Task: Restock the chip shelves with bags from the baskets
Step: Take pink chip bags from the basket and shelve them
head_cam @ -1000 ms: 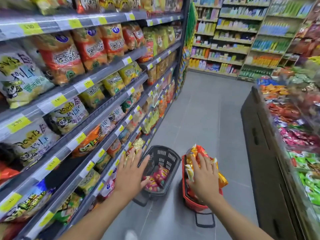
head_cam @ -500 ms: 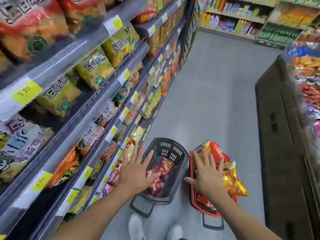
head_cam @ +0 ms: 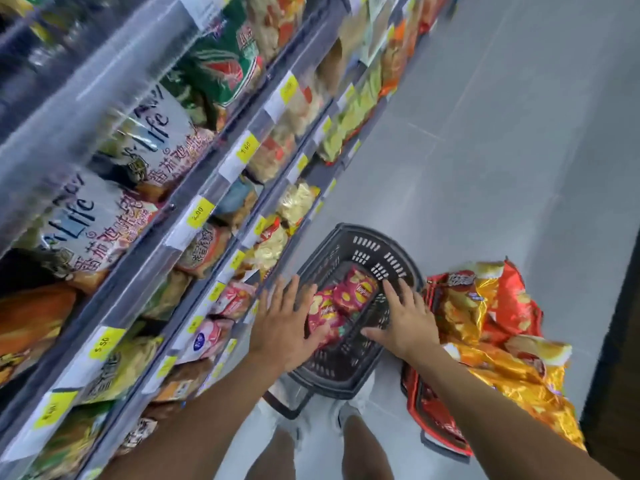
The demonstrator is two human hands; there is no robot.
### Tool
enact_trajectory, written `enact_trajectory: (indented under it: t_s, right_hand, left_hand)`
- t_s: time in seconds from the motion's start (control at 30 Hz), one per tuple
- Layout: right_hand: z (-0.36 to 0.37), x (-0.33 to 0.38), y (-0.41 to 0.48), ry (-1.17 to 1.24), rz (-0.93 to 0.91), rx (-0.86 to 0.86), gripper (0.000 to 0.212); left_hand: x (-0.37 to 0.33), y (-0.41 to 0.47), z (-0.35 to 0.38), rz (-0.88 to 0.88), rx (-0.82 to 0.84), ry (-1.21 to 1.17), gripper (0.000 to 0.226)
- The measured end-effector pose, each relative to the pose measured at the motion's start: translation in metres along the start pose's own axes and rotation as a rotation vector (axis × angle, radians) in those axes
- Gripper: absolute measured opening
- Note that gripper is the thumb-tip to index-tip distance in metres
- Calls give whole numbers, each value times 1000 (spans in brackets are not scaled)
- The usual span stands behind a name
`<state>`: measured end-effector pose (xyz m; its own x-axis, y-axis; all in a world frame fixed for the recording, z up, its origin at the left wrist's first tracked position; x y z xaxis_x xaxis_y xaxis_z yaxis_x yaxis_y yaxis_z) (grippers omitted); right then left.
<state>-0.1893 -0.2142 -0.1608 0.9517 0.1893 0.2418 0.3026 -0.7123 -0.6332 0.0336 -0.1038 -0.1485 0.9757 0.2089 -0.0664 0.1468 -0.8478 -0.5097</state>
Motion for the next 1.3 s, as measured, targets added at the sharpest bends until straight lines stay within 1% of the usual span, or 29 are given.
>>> enact_trajectory:
  t_s: [0.13,0.2,0.27,0.3,0.33,0.4,0.53,0.67,0.7,0.8,0.83,0.93,1.0,1.17,1.3]
  right_hand:
    - [64,-14,68,68,2,134,106]
    - [107,-31,107,101,33,192,110]
    - [158,-55,151,143,74,215,116]
    - [176,-62,169,169,103,215,116]
    - [189,-67,185,221,140,211,111]
    - [198,-61,206,347,235,212,97]
    - [246,-81,263,571,444,206,67]
    - [298,-98,298,762,607,167,57]
    - [309,-99,306,793,635,140,59]
    - [331,-98,322,858,709,62,81]
    - [339,-101,329,872,710,38,83]
    - [346,-112,344,858,735,-12,75]
    - [338,-115,344,827,705,-16,70]
    - [285,-103,305,784,579,36,56]
    - [238,-89,260,787,479,65,57]
  left_hand:
    - [0,49,59,81,1,-93,82]
    - [-2,75,90,102,42,-134,81]
    - [-4,100,121,110,56,-208,80]
    - [-6,112,137,113,57,-244,80]
    - [-6,124,155,113,68,-281,80]
    - [-6,145,189,89,98,-360,81]
    - [-3,178,247,-11,147,-496,84]
    - [-3,197,292,-57,216,-585,84]
    - [-3,200,299,-64,226,-595,83]
    - [-3,202,316,-92,236,-597,82]
    - [-2,204,319,-109,223,-612,81]
    - [-1,205,316,-139,185,-679,72]
    - [-3,203,309,-139,190,-691,66]
    - [-10,192,280,-269,281,-790,65]
    - [-19,180,236,-359,317,-916,65]
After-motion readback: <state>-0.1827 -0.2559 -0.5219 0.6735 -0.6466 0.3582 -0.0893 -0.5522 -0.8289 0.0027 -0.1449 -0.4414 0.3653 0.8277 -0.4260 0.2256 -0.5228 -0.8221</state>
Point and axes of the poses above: each hand's wrist, its own y-axis towards the middle knuckle, its own z-axis out of the palm, x = y × z, the point moved 4 cm from there along y, towards the middle knuckle, and after that the axes turned 6 degrees about y, right-handed, at the moved point
